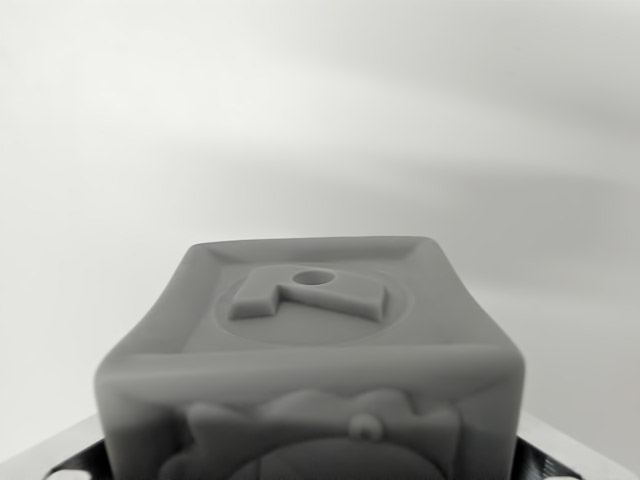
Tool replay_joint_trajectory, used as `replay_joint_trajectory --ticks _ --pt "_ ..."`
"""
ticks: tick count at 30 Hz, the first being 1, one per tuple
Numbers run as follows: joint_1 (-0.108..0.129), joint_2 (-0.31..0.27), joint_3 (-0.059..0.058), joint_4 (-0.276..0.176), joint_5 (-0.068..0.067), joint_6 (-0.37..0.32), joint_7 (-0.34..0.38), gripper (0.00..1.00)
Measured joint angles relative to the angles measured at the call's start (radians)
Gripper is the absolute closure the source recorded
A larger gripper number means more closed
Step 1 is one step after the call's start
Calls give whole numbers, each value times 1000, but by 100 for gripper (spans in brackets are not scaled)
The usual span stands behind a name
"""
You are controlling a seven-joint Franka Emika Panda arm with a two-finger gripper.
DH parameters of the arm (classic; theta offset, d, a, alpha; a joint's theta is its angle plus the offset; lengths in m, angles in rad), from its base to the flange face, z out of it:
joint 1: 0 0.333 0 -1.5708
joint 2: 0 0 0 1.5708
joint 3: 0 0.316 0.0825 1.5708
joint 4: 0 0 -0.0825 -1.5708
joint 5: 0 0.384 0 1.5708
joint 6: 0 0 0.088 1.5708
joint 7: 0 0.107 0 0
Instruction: Destack cube
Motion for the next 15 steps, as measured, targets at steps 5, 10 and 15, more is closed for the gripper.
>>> replay_joint_trajectory --ticks 5,10,15 --pt "15 10 2 8 0 2 15 100" --pt "30 22 3 17 0 4 30 100" --pt "47 34 4 27 -1 7 46 100"
